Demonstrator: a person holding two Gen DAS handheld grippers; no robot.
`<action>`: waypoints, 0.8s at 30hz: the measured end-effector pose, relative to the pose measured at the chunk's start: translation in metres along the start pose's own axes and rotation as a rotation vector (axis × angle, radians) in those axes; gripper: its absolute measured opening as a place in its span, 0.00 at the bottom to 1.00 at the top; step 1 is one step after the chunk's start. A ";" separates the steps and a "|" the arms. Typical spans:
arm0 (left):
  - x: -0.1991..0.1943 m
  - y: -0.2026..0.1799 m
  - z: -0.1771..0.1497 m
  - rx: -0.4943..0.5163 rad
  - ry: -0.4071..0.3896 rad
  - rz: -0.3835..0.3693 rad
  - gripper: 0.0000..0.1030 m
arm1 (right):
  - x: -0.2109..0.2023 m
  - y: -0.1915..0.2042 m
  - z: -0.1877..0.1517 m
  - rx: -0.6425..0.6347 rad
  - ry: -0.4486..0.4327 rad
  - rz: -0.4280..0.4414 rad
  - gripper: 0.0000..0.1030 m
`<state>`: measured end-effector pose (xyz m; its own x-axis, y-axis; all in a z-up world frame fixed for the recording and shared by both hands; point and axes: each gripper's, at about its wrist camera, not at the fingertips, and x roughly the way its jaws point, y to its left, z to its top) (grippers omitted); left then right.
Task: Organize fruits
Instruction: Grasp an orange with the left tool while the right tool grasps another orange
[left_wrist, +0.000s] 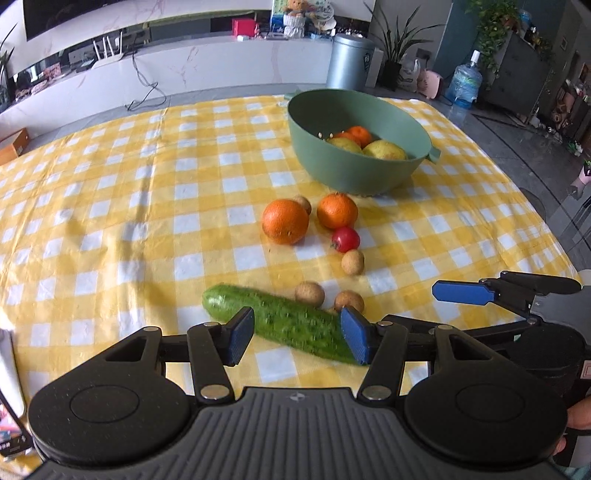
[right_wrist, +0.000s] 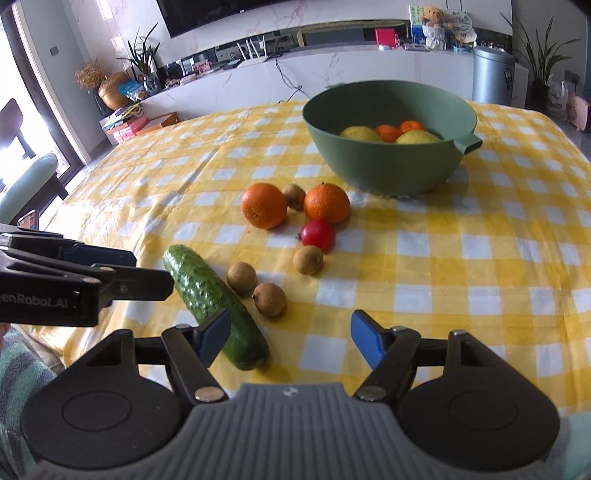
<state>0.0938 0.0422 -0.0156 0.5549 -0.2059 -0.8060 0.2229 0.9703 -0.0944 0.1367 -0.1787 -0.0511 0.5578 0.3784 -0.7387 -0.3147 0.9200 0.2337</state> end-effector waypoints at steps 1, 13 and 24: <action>0.002 0.001 0.003 0.002 -0.015 0.000 0.62 | 0.001 0.000 0.001 -0.002 -0.014 -0.006 0.67; 0.043 0.012 0.031 -0.003 -0.058 0.004 0.61 | 0.031 -0.003 0.031 -0.057 -0.131 -0.102 0.58; 0.080 0.028 0.047 -0.163 -0.056 -0.043 0.61 | 0.066 -0.013 0.052 -0.085 -0.152 -0.111 0.57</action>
<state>0.1822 0.0471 -0.0553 0.5927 -0.2498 -0.7657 0.1169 0.9673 -0.2251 0.2174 -0.1603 -0.0698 0.7001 0.2923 -0.6514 -0.3052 0.9473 0.0971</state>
